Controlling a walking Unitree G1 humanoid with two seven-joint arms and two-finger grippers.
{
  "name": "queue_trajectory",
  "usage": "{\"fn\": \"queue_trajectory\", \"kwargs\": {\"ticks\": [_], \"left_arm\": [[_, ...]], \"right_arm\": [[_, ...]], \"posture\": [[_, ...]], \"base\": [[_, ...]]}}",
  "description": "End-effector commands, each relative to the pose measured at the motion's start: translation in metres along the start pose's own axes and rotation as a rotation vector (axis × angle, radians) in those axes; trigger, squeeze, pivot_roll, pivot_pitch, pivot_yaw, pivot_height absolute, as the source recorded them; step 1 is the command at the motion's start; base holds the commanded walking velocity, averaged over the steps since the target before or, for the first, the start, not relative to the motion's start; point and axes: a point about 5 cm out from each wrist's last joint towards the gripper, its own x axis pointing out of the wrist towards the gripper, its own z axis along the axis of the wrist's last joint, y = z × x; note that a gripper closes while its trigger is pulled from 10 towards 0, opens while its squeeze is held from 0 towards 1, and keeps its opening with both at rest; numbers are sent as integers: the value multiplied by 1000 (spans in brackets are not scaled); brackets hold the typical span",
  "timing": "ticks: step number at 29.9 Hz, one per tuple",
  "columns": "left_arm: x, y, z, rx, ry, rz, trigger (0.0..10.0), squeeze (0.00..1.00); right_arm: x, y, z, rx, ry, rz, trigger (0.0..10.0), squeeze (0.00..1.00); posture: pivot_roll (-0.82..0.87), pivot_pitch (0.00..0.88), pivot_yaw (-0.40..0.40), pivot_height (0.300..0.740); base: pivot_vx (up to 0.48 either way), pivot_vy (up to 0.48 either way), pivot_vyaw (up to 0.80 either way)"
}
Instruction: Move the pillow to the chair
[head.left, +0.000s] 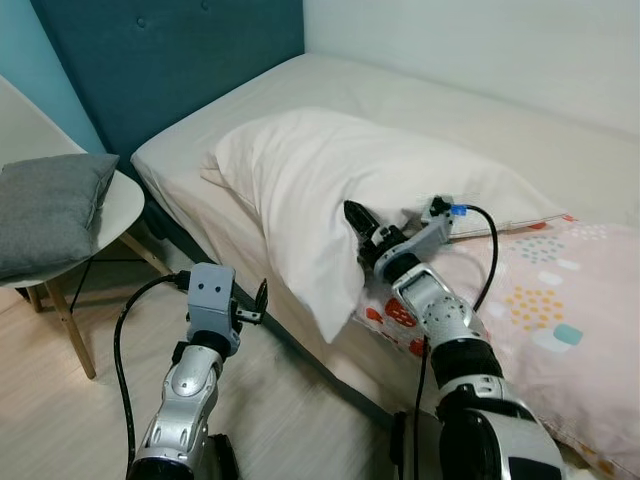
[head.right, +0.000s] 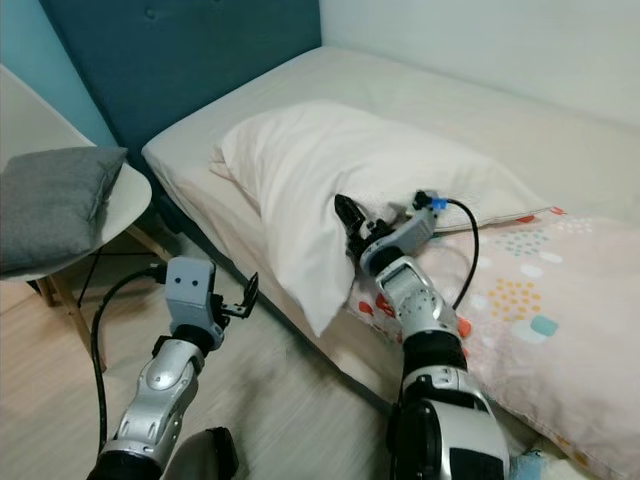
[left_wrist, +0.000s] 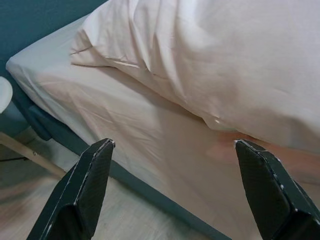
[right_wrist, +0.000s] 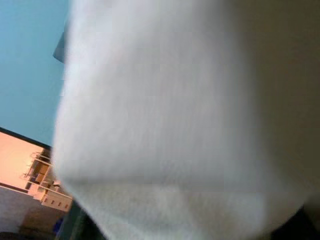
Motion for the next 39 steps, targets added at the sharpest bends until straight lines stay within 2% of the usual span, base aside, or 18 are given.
{"fn": "queue_trajectory", "kwargs": {"ticks": [1,12,15,16,19,22,25,28,31,33,34,36,37,38,39], "left_arm": [[-3,9,-1,18,12,29,10000,0],[0,17,4,26,6,67,10000,0],[4,18,6,22,-1,75,10000,0],[6,18,7,18,-3,83,10000,0],[8,19,8,16,1,95,10000,0],[14,22,11,-2,-5,119,10000,0],[17,24,12,-15,1,139,10000,0],[25,25,15,-39,10,161,10000,0],[34,25,20,-49,23,169,10000,0],[37,26,24,-29,-2,176,10000,0],[37,26,24,-29,-2,176,10000,0],[38,26,26,-20,-18,185,10000,0],[38,26,26,-20,-18,185,10000,0],[39,26,27,-20,-24,188,10000,0],[39,26,27,-20,-24,188,10000,0]], "right_arm": [[5,2,-3,-11,5,-11,0,0],[8,-1,20,-60,-75,-56,0,0],[5,-3,29,-106,-109,-54,0,0],[5,-4,34,-150,-122,-47,0,0],[4,-1,38,-173,-131,-22,0,0],[3,10,53,-240,-156,89,0,0],[1,21,65,-251,-190,175,0,0],[-3,37,83,-309,-233,273,0,0],[-9,61,104,-390,-283,369,0,0],[-11,72,109,-421,-294,410,0,0],[-11,72,109,-421,-294,410,0,0],[-13,87,112,-449,-306,471,0,0],[-13,87,112,-449,-306,471,0,0],[-15,97,114,-466,-312,518,0,0],[-15,97,114,-466,-312,518,0,0]], "posture": [[77,163,15,420],[69,148,4,420],[64,139,3,420],[60,130,3,420],[57,122,3,420],[48,107,3,420],[41,97,3,430],[30,71,2,445],[19,46,4,460],[12,40,3,470],[12,40,3,470],[9,34,3,480],[9,34,3,480],[8,31,4,485],[8,31,4,485]], "base": [[0,0,0],[0,0,0],[0,0,0],[0,0,0],[0,0,0],[0,0,0],[0,0,0],[0,0,0],[-480,0,0],[-480,0,0],[-480,0,0],[-161,0,0],[0,0,0],[0,0,0],[0,0,0]]}}
